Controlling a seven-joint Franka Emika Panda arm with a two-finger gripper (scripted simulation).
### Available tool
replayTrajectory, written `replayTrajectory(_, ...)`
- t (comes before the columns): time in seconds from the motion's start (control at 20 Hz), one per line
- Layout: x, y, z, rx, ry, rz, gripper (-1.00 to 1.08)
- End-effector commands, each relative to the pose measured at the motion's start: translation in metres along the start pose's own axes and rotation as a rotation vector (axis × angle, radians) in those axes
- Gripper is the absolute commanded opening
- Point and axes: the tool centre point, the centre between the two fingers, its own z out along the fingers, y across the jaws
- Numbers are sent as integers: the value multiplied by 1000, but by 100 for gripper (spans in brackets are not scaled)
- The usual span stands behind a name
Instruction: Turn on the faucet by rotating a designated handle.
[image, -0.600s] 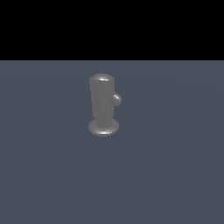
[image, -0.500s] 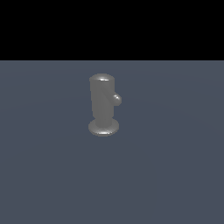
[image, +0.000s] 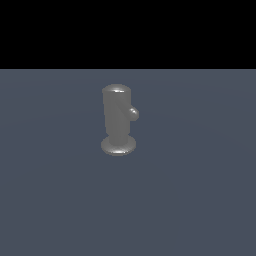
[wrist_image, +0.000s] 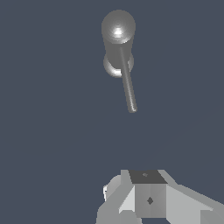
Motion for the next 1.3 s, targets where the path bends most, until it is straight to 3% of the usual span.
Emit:
replayTrajectory(0.0, 2, -1, 13, -3, -1, -10, -100)
replayTrajectory(1.25, 44, -13, 201, -53, -3, -152, -100)
